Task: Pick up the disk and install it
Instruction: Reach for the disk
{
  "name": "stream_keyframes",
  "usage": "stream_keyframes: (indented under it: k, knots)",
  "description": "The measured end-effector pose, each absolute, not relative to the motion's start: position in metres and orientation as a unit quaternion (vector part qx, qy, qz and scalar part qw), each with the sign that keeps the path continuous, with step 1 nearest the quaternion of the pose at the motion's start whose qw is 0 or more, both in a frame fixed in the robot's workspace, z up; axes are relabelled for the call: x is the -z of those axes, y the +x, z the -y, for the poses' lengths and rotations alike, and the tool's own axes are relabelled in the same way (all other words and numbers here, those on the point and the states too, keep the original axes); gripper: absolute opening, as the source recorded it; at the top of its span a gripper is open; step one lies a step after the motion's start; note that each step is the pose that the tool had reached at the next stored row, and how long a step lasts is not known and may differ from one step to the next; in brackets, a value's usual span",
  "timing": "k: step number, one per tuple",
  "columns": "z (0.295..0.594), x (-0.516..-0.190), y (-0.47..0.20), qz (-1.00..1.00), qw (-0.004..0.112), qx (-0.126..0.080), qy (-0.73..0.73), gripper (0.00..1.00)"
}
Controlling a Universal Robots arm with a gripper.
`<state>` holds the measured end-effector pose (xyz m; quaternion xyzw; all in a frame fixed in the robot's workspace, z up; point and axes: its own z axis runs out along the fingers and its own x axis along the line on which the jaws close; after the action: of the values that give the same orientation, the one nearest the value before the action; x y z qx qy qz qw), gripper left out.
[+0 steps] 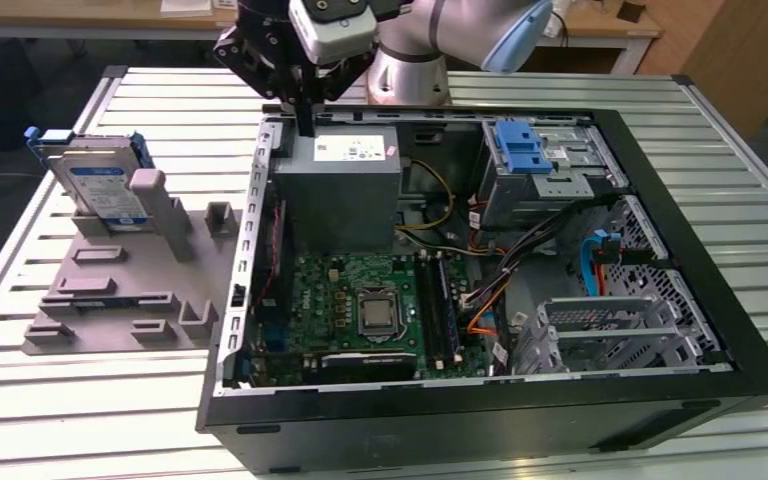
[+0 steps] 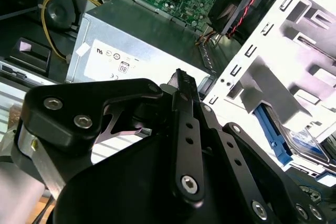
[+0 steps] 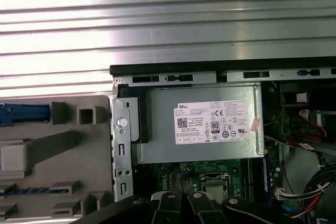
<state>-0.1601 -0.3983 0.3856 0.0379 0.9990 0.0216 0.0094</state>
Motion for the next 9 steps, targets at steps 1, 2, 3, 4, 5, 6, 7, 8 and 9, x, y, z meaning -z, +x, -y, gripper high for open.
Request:
stream_keyframes:
  k: [1,2,3,4,5,6,7,8,9]
  knots:
    - [0.398,-0.386,-0.160,-0.999,0.009,-0.022,0.038,0.11]
    - [0.398,-0.386,-0.161,-0.999,0.009,-0.022,0.038,0.11]
    - [0.398,-0.386,-0.161,-0.999,0.009,-0.022,0.038,0.11]
    - [0.398,-0.386,-0.161,-0.999,0.009,-0.022,0.038,0.11]
    - [0.398,-0.385,-0.161,-0.999,0.009,-0.022,0.038,0.11]
    - [0.398,-0.384,-0.165,-0.999,0.009,-0.022,0.038,0.11]
    - [0.397,-0.383,-0.171,-0.999,0.009,-0.022,0.038,0.11]
    - [0.397,-0.383,-0.171,-0.999,0.009,-0.022,0.038,0.11]
    - [0.397,-0.383,-0.171,-0.999,0.009,-0.022,0.038,0.11]
